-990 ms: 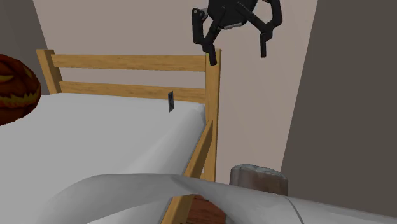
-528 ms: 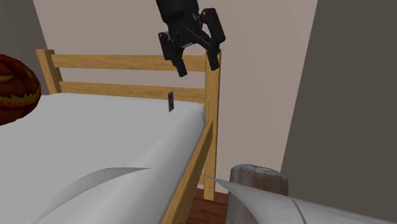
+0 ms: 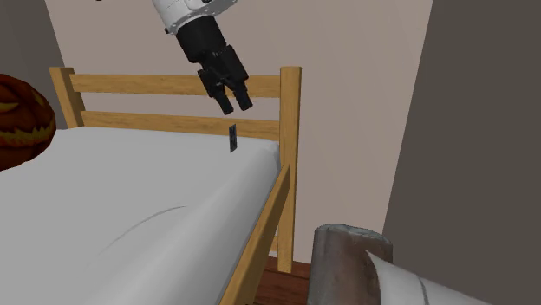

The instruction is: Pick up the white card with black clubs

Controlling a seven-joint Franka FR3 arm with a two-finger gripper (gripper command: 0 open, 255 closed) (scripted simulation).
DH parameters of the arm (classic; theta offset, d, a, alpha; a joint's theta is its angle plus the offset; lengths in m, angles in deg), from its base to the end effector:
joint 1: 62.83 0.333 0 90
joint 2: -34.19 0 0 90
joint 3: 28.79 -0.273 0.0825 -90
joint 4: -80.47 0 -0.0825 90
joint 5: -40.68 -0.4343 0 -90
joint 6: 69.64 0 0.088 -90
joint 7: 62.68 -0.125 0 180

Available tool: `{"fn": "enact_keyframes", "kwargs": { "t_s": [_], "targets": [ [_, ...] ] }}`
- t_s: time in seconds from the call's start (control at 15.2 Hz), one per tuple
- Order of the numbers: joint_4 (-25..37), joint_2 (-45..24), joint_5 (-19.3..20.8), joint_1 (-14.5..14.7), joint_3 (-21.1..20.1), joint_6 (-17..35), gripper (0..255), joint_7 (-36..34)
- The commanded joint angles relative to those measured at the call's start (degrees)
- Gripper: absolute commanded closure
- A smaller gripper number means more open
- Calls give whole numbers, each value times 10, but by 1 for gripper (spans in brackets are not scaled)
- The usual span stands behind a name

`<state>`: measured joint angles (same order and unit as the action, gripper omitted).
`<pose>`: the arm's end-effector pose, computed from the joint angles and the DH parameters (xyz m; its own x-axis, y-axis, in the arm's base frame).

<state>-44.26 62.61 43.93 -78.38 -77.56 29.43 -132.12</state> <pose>0.4180 0.2789 0.4454 0.7424 -0.5733 0.3468 -0.6609 -0.7116 0.2385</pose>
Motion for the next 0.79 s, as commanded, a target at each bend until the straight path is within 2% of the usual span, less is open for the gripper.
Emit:
{"fn": "enact_keyframes", "kwargs": {
  "t_s": [0.0,0.13,0.2,0.26,0.33,0.4,0.46,0.59,0.73],
  "targets": [
    [45,-60,37,-53,-72,-1,0,-91],
    [96,-136,95,-118,-163,-18,0,-189],
    [125,-193,142,-159,-225,-35,0,-251],
    [161,-307,238,-199,-314,-80,0,-349],
    [200,-413,324,-120,-285,-135,0,-432],
    [240,-506,397,-83,-296,-192,0,-498],
    [270,-498,388,2,-200,-191,0,-504],
    [345,-563,434,87,-142,-237,0,-552],
    [427,-621,474,158,-95,-279,0,-586]
  ]
}}
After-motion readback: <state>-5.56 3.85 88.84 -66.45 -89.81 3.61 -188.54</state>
